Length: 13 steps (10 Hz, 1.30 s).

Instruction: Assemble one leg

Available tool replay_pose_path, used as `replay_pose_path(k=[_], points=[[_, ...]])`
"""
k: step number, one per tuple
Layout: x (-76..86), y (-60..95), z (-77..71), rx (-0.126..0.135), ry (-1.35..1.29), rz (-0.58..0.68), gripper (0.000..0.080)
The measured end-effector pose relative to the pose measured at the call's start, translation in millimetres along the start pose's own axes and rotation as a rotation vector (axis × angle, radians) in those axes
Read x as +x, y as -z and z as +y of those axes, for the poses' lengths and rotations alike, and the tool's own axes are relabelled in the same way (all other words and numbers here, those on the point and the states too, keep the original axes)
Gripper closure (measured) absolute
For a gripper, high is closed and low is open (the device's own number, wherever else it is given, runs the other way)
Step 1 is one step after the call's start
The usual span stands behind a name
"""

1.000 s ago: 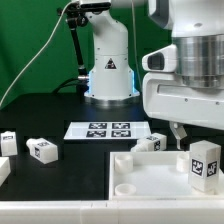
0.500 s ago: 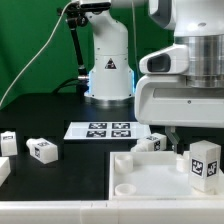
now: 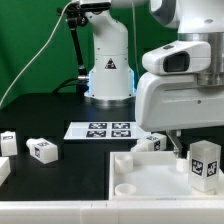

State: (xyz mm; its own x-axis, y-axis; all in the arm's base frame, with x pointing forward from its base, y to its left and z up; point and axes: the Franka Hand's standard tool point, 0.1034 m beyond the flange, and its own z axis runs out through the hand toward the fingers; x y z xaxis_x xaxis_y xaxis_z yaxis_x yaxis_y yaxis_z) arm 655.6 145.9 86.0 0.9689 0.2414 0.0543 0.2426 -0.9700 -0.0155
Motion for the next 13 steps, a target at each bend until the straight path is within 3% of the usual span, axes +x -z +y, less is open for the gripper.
replay_pose_path(k=[2, 4, 5, 6, 9, 13], points=[[0.0, -0.1, 1.7, 0.0, 0.085, 0.001, 0.015], [-0.2, -0.4, 1.8, 0.0, 0.085, 0.0, 0.0395], [-0.2, -0.4, 1.8, 0.0, 0.085, 0.0, 0.0395], [-0.1, -0.4, 1.7, 0.001, 0.077, 0.001, 0.0518], [-0.2, -0.6, 1.4, 0.004, 0.034, 0.001, 0.0518], [-0.9, -1.7, 2.7, 0.0, -0.492, 0.035, 0.0517]])
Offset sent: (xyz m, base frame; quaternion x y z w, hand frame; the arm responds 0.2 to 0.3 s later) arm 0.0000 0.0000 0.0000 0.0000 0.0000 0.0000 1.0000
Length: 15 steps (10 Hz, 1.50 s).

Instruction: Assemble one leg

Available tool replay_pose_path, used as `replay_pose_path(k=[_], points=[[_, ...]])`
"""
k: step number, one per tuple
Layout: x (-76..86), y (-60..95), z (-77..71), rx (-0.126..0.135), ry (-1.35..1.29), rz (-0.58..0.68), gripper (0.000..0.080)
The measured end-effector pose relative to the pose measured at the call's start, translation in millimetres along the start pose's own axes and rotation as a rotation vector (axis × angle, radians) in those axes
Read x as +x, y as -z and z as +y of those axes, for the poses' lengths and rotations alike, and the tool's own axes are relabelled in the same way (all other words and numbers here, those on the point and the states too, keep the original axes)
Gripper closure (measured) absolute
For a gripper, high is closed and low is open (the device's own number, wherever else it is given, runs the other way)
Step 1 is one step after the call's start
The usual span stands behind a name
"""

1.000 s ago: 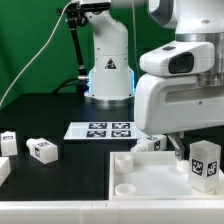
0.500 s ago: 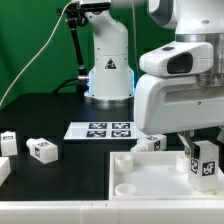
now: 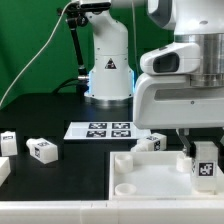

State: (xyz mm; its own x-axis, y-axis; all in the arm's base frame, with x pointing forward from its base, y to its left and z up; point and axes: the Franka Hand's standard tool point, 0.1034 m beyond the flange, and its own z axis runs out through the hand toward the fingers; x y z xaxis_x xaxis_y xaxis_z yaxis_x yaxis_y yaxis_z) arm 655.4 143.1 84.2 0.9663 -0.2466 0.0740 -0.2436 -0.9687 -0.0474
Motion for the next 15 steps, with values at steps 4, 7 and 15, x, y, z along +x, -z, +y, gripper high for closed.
replay_pose_path(k=[4, 7, 15], points=[[1.5, -0.5, 2.4, 0.011, -0.503, 0.021, 0.0517], [2.1, -0.8, 2.7, 0.011, -0.553, 0.017, 0.0517], [0.3, 0.4, 1.5, -0.001, -0.078, 0.001, 0.0151]])
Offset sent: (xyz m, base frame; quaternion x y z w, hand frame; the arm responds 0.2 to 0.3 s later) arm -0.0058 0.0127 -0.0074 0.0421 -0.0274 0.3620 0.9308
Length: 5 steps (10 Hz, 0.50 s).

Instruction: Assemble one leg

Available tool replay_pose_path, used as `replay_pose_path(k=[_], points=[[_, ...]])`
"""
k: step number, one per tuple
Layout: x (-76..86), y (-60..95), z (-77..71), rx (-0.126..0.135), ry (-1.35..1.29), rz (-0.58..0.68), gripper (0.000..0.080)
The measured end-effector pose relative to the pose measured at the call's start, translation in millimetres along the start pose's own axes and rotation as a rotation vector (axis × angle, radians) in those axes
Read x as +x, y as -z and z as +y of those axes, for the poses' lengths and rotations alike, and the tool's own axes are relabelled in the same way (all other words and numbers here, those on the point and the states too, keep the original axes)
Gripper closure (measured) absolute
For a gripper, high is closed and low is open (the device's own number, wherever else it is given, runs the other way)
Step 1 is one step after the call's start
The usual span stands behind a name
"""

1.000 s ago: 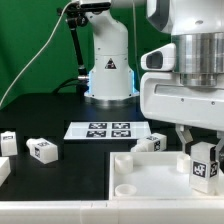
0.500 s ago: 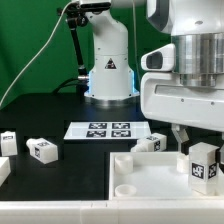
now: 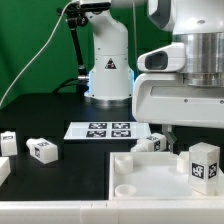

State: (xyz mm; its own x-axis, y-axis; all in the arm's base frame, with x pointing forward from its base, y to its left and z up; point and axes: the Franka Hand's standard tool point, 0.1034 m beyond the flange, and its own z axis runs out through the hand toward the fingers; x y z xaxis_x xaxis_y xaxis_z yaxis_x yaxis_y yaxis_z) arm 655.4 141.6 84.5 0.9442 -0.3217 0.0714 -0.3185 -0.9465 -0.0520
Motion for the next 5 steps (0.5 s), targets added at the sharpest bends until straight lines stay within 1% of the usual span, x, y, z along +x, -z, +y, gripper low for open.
replay_pose_path(k=[4, 5], points=[[2.4, 0.0, 3.8, -0.008, 0.443, 0.003, 0.0151], [2.4, 0.0, 4.0, -0.008, 0.505, 0.002, 0.0151]])
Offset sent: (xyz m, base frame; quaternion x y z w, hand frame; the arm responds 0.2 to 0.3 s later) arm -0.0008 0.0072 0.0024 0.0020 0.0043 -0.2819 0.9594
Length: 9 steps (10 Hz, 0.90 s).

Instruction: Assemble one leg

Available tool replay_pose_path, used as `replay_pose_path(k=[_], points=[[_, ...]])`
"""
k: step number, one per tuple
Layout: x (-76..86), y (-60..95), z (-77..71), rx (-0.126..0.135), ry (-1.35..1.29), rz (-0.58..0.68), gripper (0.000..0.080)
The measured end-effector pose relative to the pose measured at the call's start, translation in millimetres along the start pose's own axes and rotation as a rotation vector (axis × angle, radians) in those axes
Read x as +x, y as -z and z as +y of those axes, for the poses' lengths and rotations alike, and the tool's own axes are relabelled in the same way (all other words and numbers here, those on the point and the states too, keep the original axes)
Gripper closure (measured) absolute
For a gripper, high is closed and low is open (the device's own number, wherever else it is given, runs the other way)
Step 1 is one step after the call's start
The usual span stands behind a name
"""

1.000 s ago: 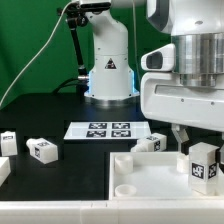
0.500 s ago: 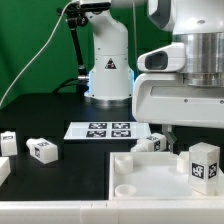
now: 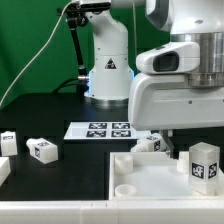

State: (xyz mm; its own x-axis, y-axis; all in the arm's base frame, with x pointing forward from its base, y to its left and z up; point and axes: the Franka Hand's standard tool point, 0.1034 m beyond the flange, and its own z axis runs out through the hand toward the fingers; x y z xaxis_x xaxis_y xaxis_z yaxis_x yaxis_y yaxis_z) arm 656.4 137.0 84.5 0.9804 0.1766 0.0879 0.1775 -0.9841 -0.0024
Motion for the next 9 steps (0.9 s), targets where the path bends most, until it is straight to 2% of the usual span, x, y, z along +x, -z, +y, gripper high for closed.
replay_pose_path(k=[2, 3, 4, 5, 6, 9], points=[[0.3, 0.1, 0.1, -0.002, 0.109, 0.001, 0.0151], [1.2, 0.5, 0.1, -0.002, 0.156, 0.006, 0.0277], [1.3, 0.4, -0.1, -0.002, 0.155, 0.006, 0.0277], [1.3, 0.4, 0.2, -0.002, 0.155, 0.006, 0.0423], [1.3, 0.5, 0.2, -0.002, 0.155, 0.007, 0.0513], [1.5, 0.6, 0.1, -0.002, 0.143, 0.008, 0.0513]])
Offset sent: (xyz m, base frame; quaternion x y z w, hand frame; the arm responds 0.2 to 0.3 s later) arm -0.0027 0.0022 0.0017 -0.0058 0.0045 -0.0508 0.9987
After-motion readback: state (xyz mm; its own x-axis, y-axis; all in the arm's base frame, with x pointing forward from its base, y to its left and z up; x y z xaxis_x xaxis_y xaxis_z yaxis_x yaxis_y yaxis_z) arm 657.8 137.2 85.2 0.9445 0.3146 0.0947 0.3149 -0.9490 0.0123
